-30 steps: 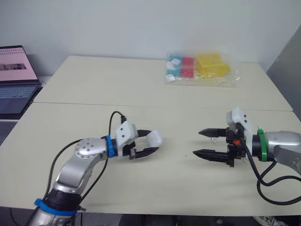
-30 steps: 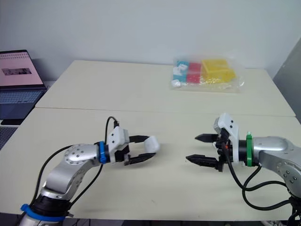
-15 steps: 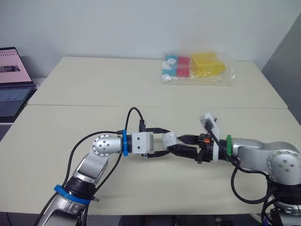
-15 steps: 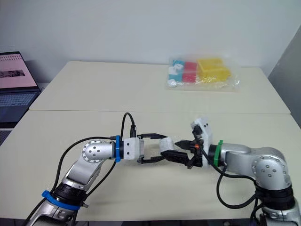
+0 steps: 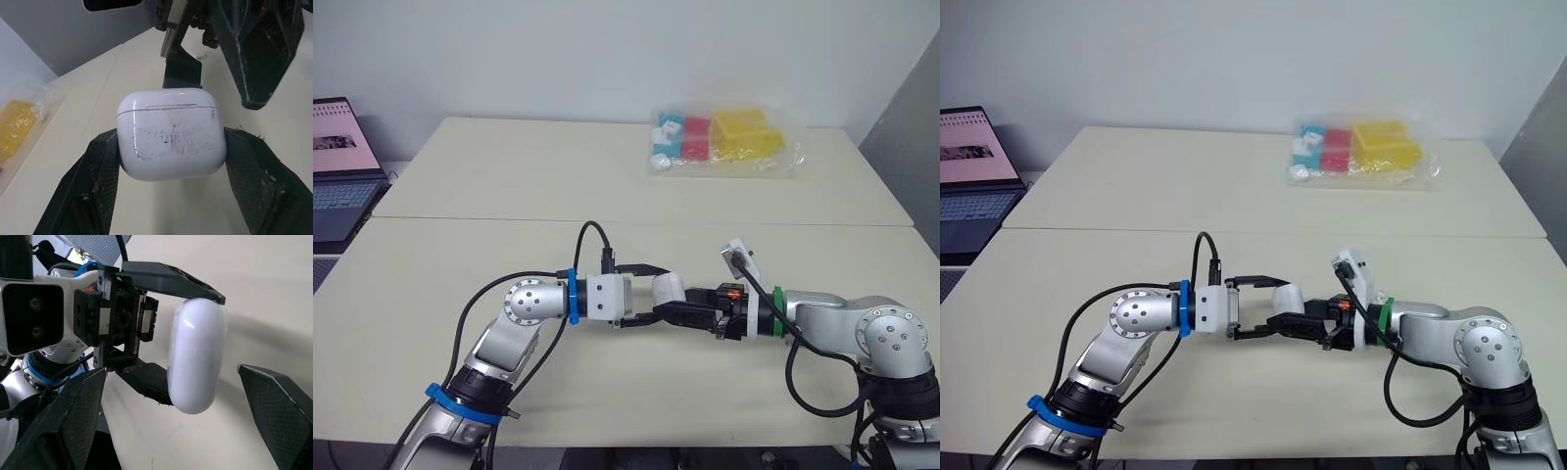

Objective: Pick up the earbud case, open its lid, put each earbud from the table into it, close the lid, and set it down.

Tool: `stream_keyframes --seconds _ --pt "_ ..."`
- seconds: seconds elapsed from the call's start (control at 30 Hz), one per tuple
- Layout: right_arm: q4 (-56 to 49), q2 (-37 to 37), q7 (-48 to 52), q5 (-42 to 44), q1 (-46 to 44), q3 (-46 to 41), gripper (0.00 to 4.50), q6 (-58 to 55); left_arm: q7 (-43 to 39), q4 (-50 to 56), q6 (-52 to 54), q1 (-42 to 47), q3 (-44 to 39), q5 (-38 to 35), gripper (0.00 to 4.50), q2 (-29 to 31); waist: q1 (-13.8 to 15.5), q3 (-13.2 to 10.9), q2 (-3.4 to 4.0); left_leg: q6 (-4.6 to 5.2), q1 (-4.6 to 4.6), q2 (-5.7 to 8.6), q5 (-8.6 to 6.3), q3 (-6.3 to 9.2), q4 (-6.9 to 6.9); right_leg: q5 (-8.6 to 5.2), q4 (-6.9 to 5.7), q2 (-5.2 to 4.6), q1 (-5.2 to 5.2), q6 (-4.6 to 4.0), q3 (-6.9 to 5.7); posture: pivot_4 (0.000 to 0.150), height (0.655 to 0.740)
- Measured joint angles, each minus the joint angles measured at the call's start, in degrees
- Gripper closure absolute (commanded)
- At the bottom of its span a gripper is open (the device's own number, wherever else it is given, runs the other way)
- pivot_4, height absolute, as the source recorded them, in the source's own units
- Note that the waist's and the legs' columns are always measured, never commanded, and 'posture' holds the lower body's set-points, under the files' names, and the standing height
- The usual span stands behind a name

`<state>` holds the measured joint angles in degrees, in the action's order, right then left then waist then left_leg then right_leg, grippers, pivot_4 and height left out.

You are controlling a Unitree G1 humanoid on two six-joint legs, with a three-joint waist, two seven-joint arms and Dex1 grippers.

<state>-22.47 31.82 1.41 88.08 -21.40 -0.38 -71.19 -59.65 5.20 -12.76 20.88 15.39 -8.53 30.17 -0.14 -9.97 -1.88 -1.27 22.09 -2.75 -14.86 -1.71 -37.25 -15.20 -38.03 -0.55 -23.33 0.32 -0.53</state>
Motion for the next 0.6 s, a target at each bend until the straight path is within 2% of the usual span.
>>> stream_keyframes --seconds 0.27,0.3,0.6 --pt "1.37 0.33 0.23 1.14 -0.02 0.64 3.55 0.70 0.01 1.52 1.11 -0.06 -0.02 -0.60 1.72 0.05 0.00 0.00 0.00 0.00 0.00 0.00 0.00 0.01 0.00 0.00 0.00 0.01 0.00 0.01 -0.01 0.150 0.7400" --pt "1.58 0.35 0.26 1.41 -0.02 0.65 3.74 0.78 0.03 1.60 1.11 -0.08 -0.02 -0.59 1.72 0.10 0.00 0.00 0.00 0.00 0.00 0.00 0.00 0.01 0.00 0.00 0.00 0.01 0.00 0.01 -0.01 0.150 0.7400" --pt "2.56 0.64 0.55 2.84 -0.03 1.41 3.74 1.18 -0.52 2.04 1.18 -0.64 -0.18 -1.55 1.72 0.65 0.00 0.00 0.00 0.00 0.00 -0.01 0.00 0.00 0.01 -0.01 0.01 0.01 0.00 0.01 0.00 0.150 0.7400"
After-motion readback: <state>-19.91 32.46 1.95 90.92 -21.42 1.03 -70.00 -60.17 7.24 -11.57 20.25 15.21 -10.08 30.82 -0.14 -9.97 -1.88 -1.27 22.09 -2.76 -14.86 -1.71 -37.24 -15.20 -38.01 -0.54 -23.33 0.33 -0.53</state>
